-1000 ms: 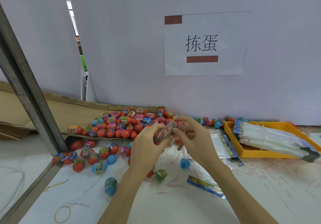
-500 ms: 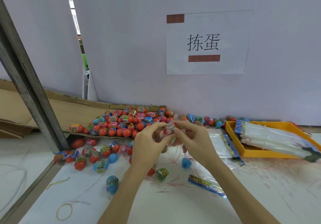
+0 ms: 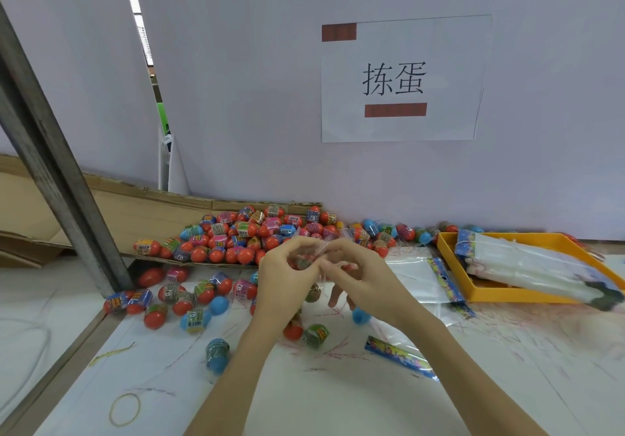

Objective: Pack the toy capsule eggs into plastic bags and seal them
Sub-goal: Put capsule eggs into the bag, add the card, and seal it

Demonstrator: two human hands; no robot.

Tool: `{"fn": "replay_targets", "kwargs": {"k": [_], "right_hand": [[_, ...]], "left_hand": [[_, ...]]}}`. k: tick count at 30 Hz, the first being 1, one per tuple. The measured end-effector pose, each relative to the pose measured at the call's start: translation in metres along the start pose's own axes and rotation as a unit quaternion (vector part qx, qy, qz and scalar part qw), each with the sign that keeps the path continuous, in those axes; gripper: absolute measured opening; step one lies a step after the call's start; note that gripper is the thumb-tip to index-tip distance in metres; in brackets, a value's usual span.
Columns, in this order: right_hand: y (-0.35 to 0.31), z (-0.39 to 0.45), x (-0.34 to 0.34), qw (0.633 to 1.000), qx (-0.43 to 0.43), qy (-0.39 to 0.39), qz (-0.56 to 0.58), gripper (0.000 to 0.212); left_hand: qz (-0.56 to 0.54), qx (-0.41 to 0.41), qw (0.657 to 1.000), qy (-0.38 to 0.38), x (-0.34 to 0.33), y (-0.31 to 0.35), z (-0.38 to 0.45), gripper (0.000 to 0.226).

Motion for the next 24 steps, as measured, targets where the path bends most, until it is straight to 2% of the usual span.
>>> {"fn": "replay_targets", "kwargs": {"k": [2,6,10,13,16,20,24], "right_hand": [[0.0,-0.001,-0.003,0.999,0.009,-0.012,-0.033,0.018],[0.002,-0.003,-0.008,0.995,0.018,-0.049,-0.084,0.043],[0.003,-0.001,0.002,0.989,0.021,0.007,-0.145,0.044],[-0.003,0.0,0.019,0.983,0.042,0.084,-0.158,0.04],[-0.006,-0.001,0.032,0.975,0.048,0.141,-0.168,0.04],[-0.002,0.001,0.024,0.988,0.051,0.078,-0.126,0.058],[0.001,0.003,0.013,0.98,0.052,0.037,-0.187,0.085]], "left_hand": [[-0.022,0.014,1.0,-0.005,0.0,-0.002,0.001,0.019],[-0.098,0.05,0.994,-0.002,0.0,-0.002,0.001,0.015],[-0.14,0.109,0.984,0.023,0.005,-0.009,0.002,0.032],[-0.106,0.116,0.986,-0.06,-0.006,-0.012,0.001,0.042],[-0.061,0.115,0.982,-0.134,-0.017,-0.015,-0.003,0.026],[-0.072,0.108,0.986,-0.102,-0.015,-0.015,-0.002,0.018],[-0.102,0.122,0.986,-0.055,-0.009,-0.017,-0.001,0.026]]}}
Point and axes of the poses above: each hand's wrist, its own z-axis towards the middle knuckle, its own x-axis out of the back of the hand, y = z × x, the point moved 8 cm from there along z, towards the middle knuckle, and after that the axes turned 6 degrees about -z, right-handed, at the moved point
